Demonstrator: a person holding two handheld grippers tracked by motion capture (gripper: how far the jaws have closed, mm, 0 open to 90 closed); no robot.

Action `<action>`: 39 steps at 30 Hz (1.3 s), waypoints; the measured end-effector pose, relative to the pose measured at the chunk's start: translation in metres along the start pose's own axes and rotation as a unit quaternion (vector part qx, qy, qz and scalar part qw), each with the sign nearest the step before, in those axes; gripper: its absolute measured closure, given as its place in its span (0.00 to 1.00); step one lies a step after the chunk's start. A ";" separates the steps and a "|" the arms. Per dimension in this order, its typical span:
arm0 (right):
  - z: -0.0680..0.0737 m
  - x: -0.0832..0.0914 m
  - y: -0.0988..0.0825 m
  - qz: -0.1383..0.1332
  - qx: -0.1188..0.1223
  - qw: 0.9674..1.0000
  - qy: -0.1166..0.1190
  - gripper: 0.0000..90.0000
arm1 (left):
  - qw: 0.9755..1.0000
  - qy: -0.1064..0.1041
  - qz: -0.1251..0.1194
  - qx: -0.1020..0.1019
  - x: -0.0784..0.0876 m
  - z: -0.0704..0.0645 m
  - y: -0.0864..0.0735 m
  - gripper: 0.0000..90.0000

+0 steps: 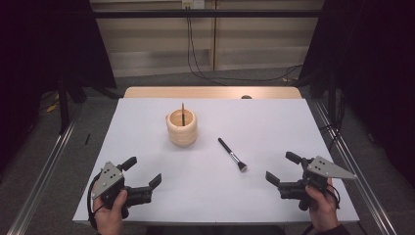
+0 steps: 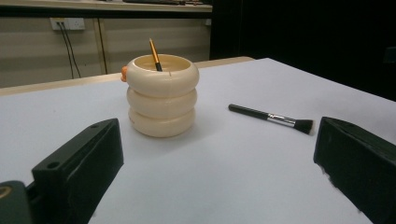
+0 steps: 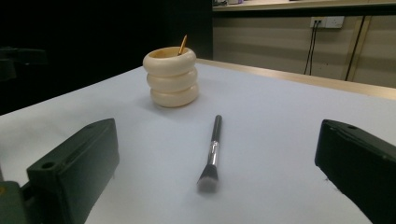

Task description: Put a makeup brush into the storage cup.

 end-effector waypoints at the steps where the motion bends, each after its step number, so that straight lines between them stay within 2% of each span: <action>1: -0.001 -0.001 0.002 -0.001 -0.002 1.000 -0.003 0.00 | 1.000 0.000 0.000 0.000 0.000 0.000 0.000 0.02; 4: -0.004 -0.008 0.005 0.001 0.002 1.000 0.001 0.00 | 1.000 -0.001 0.007 -0.002 -0.001 -0.001 -0.004 0.02; 7: -0.005 -0.012 0.007 0.001 0.001 1.000 0.002 0.00 | 1.000 -0.004 0.002 -0.006 -0.001 -0.003 -0.002 0.02; 11: -0.011 -0.020 0.012 0.000 0.002 1.000 -0.002 0.00 | 1.000 -0.001 0.003 0.002 -0.001 -0.002 -0.003 0.02; 13: -0.015 -0.028 0.013 0.006 0.011 1.000 -0.004 0.00 | 1.000 -0.001 0.001 -0.003 -0.001 -0.002 -0.002 0.02; 18: -0.020 -0.047 0.023 0.002 0.017 1.000 -0.003 0.00 | 1.000 0.001 0.002 0.000 -0.001 -0.002 -0.002 0.02; 20: -0.021 -0.056 0.028 0.009 0.022 1.000 -0.007 0.00 | 1.000 -0.002 0.005 0.005 -0.001 -0.004 -0.002 0.02; 23: -0.022 -0.065 0.036 0.010 0.031 0.999 -0.012 0.01 | 1.000 -0.003 0.004 0.002 0.002 -0.004 -0.002 0.02; 26: -0.021 -0.075 0.043 0.013 0.043 0.999 -0.008 0.00 | 1.000 -0.002 0.003 0.000 0.004 -0.003 -0.002 0.02; 29: -0.024 -0.085 0.048 0.024 0.040 0.999 -0.002 0.00 | 1.000 -0.003 0.003 0.002 0.004 -0.002 -0.003 0.02; 32: -0.027 -0.098 0.052 0.026 0.040 0.999 -0.007 0.00 | 1.000 -0.003 0.005 0.002 0.003 -0.002 -0.003 0.02; 39: -0.029 -0.121 0.049 0.046 0.050 0.998 0.004 0.00 | 1.000 -0.009 0.008 -0.001 0.002 -0.004 -0.004 0.02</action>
Point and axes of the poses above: each handheld gripper's, and its own axes: x roughly backward along the jaws, y roughly out of its top, z roughly to its left, the point moved 8 cm from there along -x, roughly forward along the jaws, and after that the axes turned 13 degrees about x, right-handed, at the moved point
